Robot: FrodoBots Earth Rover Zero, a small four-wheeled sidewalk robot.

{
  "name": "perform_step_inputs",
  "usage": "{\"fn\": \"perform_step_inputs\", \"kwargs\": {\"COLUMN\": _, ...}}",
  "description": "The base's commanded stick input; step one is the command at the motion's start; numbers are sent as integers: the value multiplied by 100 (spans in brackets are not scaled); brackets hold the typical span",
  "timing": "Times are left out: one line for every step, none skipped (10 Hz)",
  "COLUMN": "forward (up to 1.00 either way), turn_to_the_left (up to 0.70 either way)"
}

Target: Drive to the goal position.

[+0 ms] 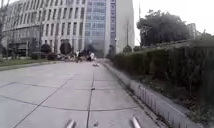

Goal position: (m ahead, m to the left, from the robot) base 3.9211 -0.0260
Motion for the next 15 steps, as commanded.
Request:
{"fn": "perform_step_inputs", "kwargs": {"forward": 0, "turn_to_the_left": 0}}
{"fn": "perform_step_inputs", "kwargs": {"forward": 0, "turn_to_the_left": 0}}
{"fn": "perform_step_inputs", "kwargs": {"forward": 0, "turn_to_the_left": 0}}
{"fn": "perform_step_inputs", "kwargs": {"forward": 0, "turn_to_the_left": 0}}
{"fn": "perform_step_inputs", "kwargs": {"forward": 3, "turn_to_the_left": 0}}
{"fn": "perform_step_inputs", "kwargs": {"forward": 12, "turn_to_the_left": 0}}
{"fn": "perform_step_inputs", "kwargs": {"forward": 21, "turn_to_the_left": 0}}
{"fn": "perform_step_inputs", "kwargs": {"forward": 25, "turn_to_the_left": 0}}
{"fn": "perform_step_inputs", "kwargs": {"forward": 27, "turn_to_the_left": 5}}
{"fn": "perform_step_inputs", "kwargs": {"forward": 29, "turn_to_the_left": 16}}
{"fn": "perform_step_inputs", "kwargs": {"forward": 31, "turn_to_the_left": 43}}
{"fn": "perform_step_inputs", "kwargs": {"forward": 31, "turn_to_the_left": 54}}
{"fn": "perform_step_inputs", "kwargs": {"forward": 31, "turn_to_the_left": 56}}
{"fn": "perform_step_inputs", "kwargs": {"forward": 31, "turn_to_the_left": 58}}
{"fn": "perform_step_inputs", "kwargs": {"forward": 32, "turn_to_the_left": 60}}
